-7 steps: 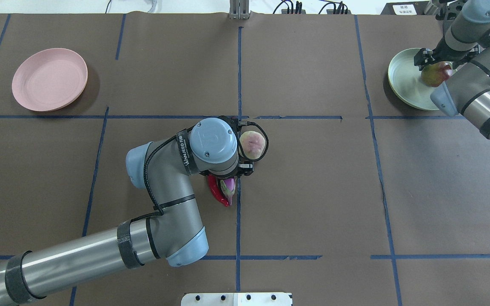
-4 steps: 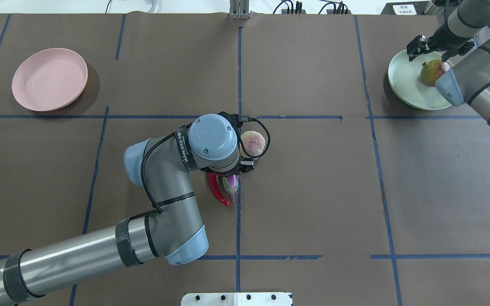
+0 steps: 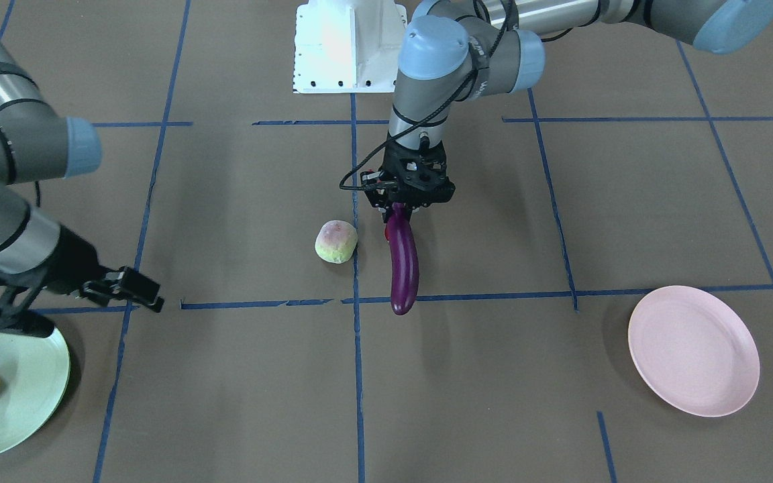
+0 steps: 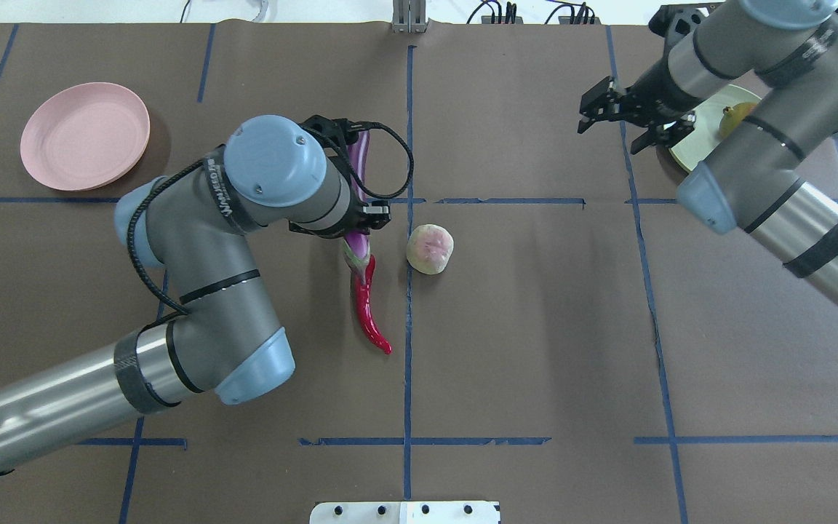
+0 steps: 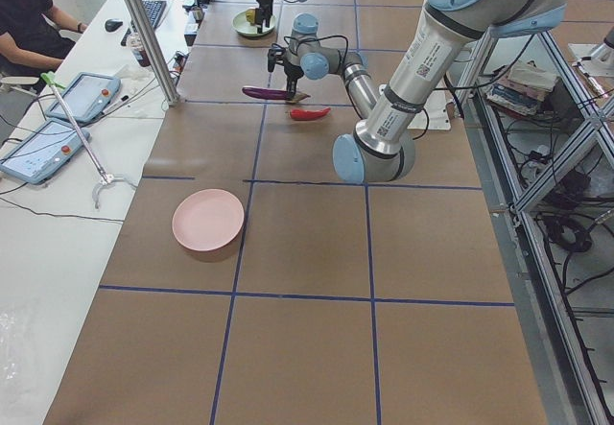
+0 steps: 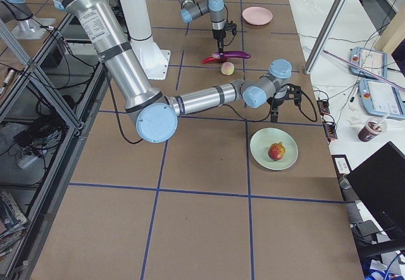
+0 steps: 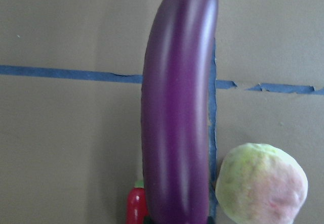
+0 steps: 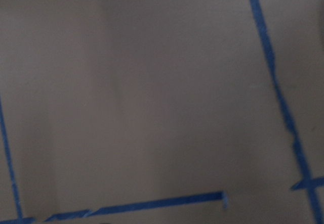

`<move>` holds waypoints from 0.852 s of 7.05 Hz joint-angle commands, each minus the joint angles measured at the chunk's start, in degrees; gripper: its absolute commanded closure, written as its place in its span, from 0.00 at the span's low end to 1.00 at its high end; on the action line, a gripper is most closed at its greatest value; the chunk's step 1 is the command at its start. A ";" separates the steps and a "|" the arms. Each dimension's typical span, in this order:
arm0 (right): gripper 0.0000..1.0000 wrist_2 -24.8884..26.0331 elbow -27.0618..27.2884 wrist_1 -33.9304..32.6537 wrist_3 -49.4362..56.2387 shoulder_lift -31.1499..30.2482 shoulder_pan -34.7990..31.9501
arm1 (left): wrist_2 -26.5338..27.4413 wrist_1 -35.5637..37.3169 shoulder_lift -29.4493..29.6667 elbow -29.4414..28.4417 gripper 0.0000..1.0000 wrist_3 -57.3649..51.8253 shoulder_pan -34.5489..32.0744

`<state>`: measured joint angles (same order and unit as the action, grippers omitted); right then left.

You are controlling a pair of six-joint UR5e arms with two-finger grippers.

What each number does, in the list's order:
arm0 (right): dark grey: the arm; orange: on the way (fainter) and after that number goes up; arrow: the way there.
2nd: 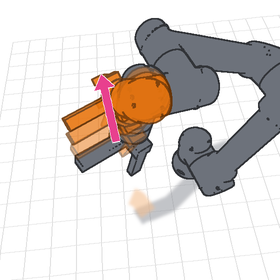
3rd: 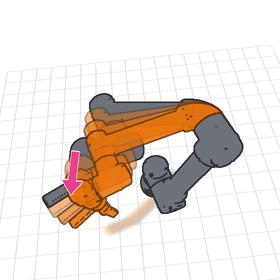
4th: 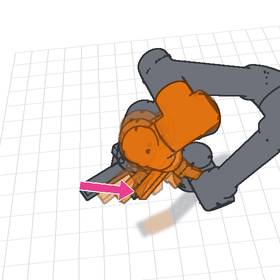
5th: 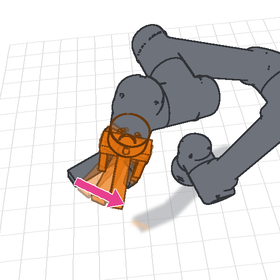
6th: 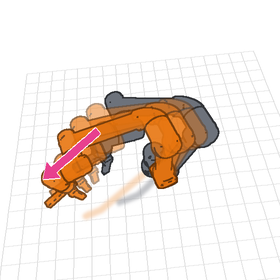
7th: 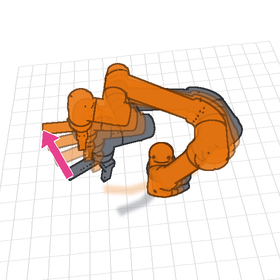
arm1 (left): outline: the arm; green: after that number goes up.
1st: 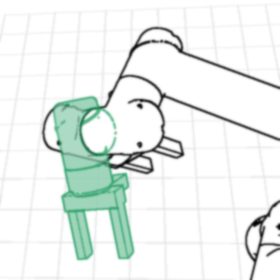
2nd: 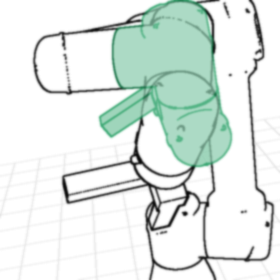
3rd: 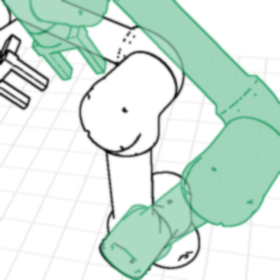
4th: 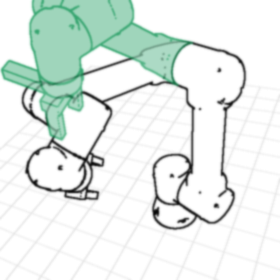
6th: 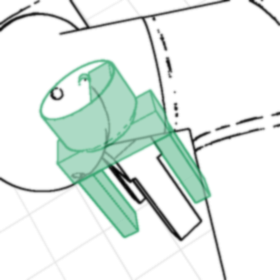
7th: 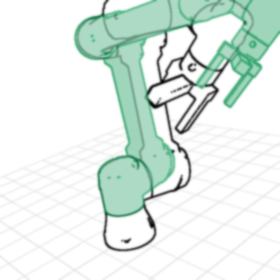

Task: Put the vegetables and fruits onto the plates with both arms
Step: 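Carry the eggplant toward the pink plate while the right gripper grasps the peach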

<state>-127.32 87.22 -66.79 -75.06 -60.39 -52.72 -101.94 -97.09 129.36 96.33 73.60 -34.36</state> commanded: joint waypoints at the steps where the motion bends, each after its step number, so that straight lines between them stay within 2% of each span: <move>1: 0.00 12.39 2.35 -0.26 -18.13 4.47 13.03 | -0.27 -0.02 -6.20 2.98 1.00 -0.30 -7.17; 2: 0.00 12.71 2.08 -0.35 -23.93 5.37 15.60 | -0.62 -0.37 -8.66 2.03 0.98 -0.56 -11.56; 3: 0.00 13.84 1.99 -3.23 -26.86 7.03 17.20 | -2.80 -0.46 -9.64 0.28 0.98 -0.65 -15.96; 4: 0.00 18.38 0.77 -10.13 -27.32 11.40 19.30 | -5.69 -0.64 -9.65 -3.66 0.98 -3.09 -20.61; 5: 0.00 19.64 -1.24 -11.68 -27.76 13.35 20.45 | -6.07 -0.73 -9.57 -8.13 0.98 -9.03 -23.70; 6: 0.00 21.39 -2.56 -11.43 -29.42 13.90 20.99 | -5.99 -5.08 -9.56 -15.05 0.98 -13.00 -25.91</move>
<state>-108.27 86.46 -77.02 -102.83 -48.13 -32.87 -107.47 -98.84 119.84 88.45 65.77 -56.87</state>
